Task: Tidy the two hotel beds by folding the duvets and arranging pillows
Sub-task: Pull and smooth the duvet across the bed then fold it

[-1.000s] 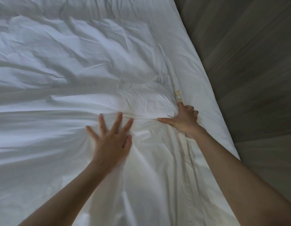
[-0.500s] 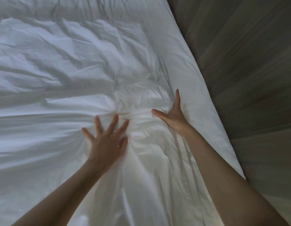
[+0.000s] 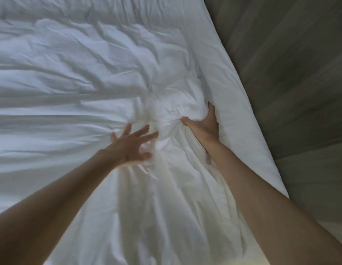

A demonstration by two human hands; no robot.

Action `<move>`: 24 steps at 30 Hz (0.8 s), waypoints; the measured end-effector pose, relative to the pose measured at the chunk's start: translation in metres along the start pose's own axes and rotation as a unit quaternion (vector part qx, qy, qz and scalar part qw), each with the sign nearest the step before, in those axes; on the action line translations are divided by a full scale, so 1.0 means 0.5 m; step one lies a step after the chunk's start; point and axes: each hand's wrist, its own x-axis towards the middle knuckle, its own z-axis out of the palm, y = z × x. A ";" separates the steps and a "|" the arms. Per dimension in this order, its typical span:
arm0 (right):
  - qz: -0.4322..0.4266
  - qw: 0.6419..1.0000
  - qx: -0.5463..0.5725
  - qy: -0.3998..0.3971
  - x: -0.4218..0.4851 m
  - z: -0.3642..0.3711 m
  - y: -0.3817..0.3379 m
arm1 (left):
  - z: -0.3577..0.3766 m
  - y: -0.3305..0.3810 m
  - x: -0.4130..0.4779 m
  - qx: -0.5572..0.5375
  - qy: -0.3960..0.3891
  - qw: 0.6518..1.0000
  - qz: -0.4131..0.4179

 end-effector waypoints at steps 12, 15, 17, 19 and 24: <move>-0.105 0.983 -0.101 -0.111 -0.303 0.048 -0.301 | -0.141 -0.074 -0.379 -0.321 0.137 0.935 -0.065; -0.113 0.981 -0.094 -0.129 -0.370 0.079 -0.369 | -0.186 -0.124 -0.461 -0.383 0.166 0.906 -0.074; -0.128 0.976 -0.112 -0.138 -0.428 0.119 -0.411 | -0.209 -0.166 -0.518 -0.401 0.180 0.895 -0.073; -0.136 0.974 -0.127 -0.131 -0.489 0.171 -0.446 | -0.225 -0.217 -0.581 -0.415 0.188 0.887 -0.073; -0.156 0.974 -0.147 -0.071 -0.634 0.332 -0.561 | -0.264 -0.406 -0.755 -0.443 0.206 0.869 -0.086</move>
